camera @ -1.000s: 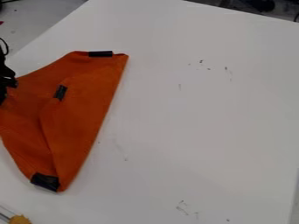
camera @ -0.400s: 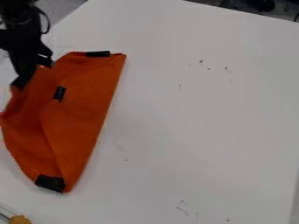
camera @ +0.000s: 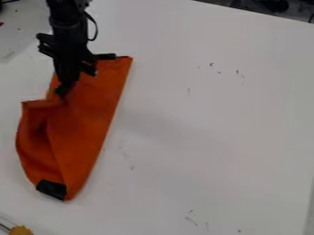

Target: Fold the cloth from left to right

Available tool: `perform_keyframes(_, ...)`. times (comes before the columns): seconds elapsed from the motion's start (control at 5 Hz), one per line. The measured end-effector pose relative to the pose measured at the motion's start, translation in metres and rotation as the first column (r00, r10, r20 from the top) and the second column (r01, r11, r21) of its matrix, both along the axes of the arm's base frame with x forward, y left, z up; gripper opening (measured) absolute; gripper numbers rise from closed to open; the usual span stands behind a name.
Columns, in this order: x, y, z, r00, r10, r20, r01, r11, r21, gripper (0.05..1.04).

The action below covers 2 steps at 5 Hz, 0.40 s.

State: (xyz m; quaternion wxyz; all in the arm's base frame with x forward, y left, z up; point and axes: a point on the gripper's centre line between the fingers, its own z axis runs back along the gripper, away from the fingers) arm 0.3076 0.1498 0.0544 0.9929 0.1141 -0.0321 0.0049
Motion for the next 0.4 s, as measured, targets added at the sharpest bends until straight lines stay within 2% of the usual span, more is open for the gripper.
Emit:
perform_keyframes(0.2, 0.0076, -0.0142, -0.0088, 0.999, -0.031, -0.015, 0.030, 0.999, -0.030, 0.058)
perform_keyframes(0.4, 0.0115, -0.0191, -0.0160, 1.000, -0.030, -0.004, 0.030, 0.998, -0.049, 0.081)
